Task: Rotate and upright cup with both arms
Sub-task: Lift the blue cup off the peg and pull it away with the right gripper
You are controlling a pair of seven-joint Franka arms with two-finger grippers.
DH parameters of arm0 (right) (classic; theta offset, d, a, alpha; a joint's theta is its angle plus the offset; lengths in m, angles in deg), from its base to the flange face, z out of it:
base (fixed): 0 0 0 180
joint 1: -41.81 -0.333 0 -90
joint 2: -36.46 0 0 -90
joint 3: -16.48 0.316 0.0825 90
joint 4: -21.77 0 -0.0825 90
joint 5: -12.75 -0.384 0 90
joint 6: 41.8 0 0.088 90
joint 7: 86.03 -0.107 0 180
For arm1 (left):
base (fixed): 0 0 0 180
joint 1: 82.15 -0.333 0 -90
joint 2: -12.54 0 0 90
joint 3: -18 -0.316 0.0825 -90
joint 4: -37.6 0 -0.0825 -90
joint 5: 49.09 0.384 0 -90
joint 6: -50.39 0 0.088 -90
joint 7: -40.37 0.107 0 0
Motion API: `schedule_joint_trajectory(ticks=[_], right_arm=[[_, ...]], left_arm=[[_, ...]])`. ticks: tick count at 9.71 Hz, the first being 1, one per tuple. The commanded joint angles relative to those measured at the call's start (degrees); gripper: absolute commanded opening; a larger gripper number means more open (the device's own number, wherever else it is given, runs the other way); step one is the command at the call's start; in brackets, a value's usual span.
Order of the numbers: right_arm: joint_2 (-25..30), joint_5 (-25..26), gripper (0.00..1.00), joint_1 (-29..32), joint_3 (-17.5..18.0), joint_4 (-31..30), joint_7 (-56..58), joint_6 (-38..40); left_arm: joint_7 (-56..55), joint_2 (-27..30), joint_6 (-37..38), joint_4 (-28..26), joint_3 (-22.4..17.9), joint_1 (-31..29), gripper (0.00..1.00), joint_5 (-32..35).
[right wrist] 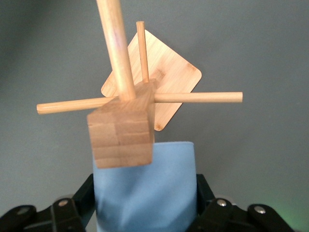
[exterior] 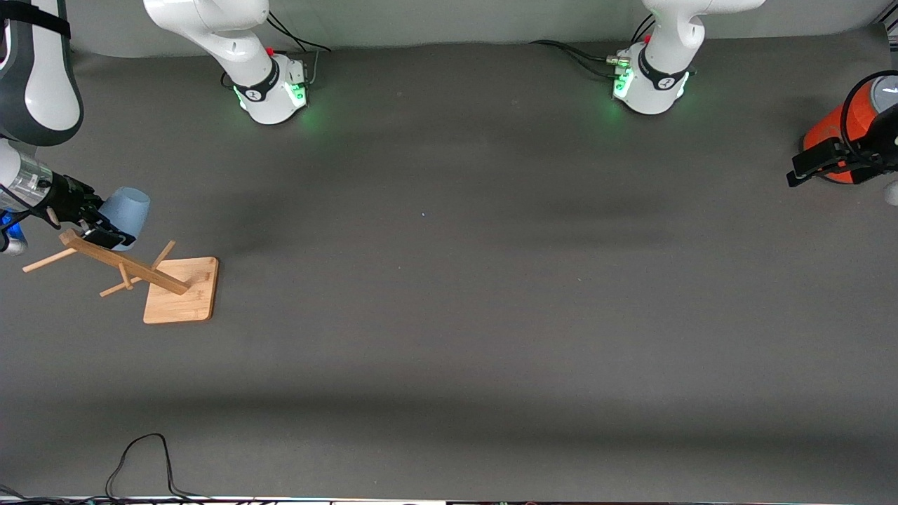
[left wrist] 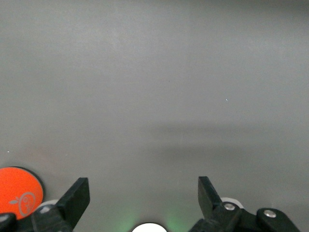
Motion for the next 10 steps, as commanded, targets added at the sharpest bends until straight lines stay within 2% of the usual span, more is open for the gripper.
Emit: schedule_joint_trajectory(ticks=[1, 3, 6, 9, 10], right_arm=[[2.7, -0.8, 0.55, -2.6, 0.4, 0.4, -0.8, 1.1], [5.8, -0.8, 0.55, -5.2, 0.4, 0.7, -1.6, 4.2], [10.2, -0.3, 0.55, -10.0, 0.5, 0.6, -8.9, 8.3], [13.1, -0.1, 0.55, -19.8, 0.9, 0.7, -26.0, 11.8], [13.1, -0.1, 0.55, -23.4, 2.2, 1.0, -34.3, 11.8]], left_arm=[[-0.4, 0.3, 0.3, -0.2, 0.0, 0.0, 1.0, 0.3], [-0.4, 0.4, 0.5, -0.2, 0.0, 0.0, 1.0, 0.3], [-0.4, 0.5, 0.8, -0.2, 0.0, 0.0, 1.0, 0.3], [-0.3, 0.5, 1.1, -0.3, -0.1, -0.1, 1.0, 0.3], [-0.3, 0.4, 1.1, -0.3, -0.2, -0.1, 1.0, 0.3]])
